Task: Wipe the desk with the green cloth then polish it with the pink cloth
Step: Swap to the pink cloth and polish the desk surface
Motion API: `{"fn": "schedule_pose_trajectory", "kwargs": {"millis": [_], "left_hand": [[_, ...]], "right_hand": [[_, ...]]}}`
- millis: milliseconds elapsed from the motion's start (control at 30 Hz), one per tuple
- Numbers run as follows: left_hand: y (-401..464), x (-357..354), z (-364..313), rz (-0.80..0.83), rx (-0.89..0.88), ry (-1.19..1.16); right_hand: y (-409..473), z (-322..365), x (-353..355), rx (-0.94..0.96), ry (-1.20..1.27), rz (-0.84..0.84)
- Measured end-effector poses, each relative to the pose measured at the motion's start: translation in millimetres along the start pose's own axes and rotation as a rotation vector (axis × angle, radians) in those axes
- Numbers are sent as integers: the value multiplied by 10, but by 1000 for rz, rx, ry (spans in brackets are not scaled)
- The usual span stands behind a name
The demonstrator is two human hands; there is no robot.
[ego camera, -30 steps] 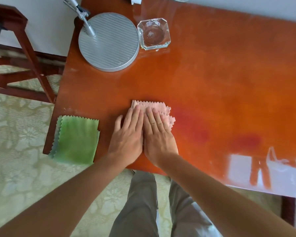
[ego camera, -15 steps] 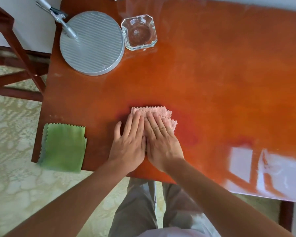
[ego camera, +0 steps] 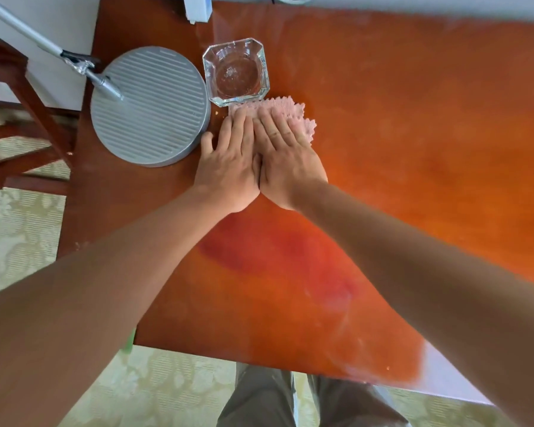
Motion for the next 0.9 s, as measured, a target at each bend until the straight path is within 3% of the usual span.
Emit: {"fn": "schedule_pose_trajectory", "kwargs": {"millis": [200,600,900], "left_hand": [[-259,-28,-117,-5,-89,-11],[-1681,-528,-700,57,-243,-50],[-1624,-530,-728,108,-260,-43]], "right_hand": [[-402,45,-108,-52,-1,6],[-1991,511,-664,-176,47,-5],[-1948,419,-672,-174,151,36]]}}
Point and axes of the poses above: each hand's wrist, its own y-axis towards the middle knuckle, its own x-axis out of the back of the hand, z = x × y, the point moved 8 cm from there along y, towards the middle knuckle, and after that the axes turned 4 degrees about -y, right-handed, at the moved point
